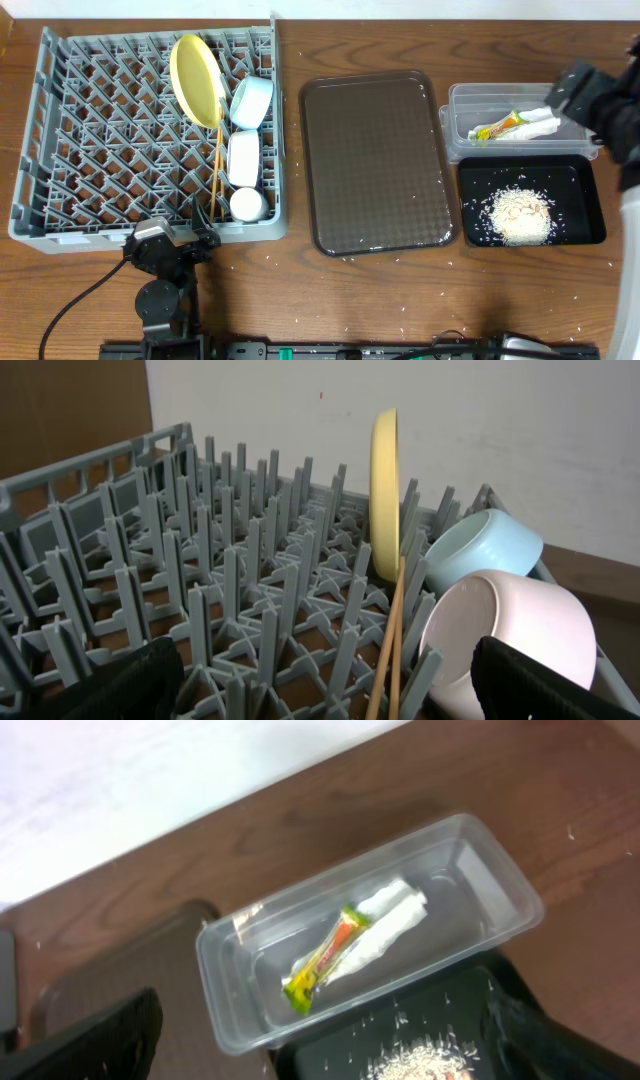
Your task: Sort waste into correct bins and load items into the dishwasher
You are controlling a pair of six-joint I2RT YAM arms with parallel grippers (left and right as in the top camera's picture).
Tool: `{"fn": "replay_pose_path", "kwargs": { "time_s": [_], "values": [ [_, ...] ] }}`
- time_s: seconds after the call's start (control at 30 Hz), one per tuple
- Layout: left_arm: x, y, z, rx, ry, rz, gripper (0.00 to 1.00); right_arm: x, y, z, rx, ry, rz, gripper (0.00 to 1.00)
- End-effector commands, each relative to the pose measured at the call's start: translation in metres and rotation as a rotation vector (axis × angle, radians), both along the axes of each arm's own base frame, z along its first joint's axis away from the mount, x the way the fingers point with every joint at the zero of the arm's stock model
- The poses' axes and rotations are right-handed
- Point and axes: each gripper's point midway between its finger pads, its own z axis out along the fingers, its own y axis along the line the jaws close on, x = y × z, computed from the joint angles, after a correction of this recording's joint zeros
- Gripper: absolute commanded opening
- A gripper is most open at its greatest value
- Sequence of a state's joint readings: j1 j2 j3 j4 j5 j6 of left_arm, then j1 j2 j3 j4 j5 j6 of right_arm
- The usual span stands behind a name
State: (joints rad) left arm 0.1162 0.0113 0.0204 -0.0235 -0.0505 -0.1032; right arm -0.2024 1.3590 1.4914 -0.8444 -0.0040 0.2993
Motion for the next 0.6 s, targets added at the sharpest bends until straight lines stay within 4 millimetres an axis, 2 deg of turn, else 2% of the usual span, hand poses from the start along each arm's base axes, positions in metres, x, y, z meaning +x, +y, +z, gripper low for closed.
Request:
{"fn": "replay_pose_path", "kwargs": {
  "time_s": [0.0,0.17,0.37,0.57],
  "values": [
    [-0.002,0.002,-0.017,0.008,0.057,0.012,0.93,-0.019,0.018,-0.009,-0.109,-0.05,0.061,0.99],
    [-0.002,0.002,-0.017,0.008,0.057,0.012,0.93,-0.04,0.039,-0.029,-0.139,-0.149,0.098,0.99],
    [-0.002,0.002,-0.017,0.008,0.057,0.012,0.93,-0.077,0.07,-0.055,-0.142,-0.278,0.183,0.99],
    [-0.002,0.002,-0.017,0.008,0.057,0.012,0.93,-0.098,0.083,-0.087,-0.139,-0.415,0.22,0.99]
  ]
}}
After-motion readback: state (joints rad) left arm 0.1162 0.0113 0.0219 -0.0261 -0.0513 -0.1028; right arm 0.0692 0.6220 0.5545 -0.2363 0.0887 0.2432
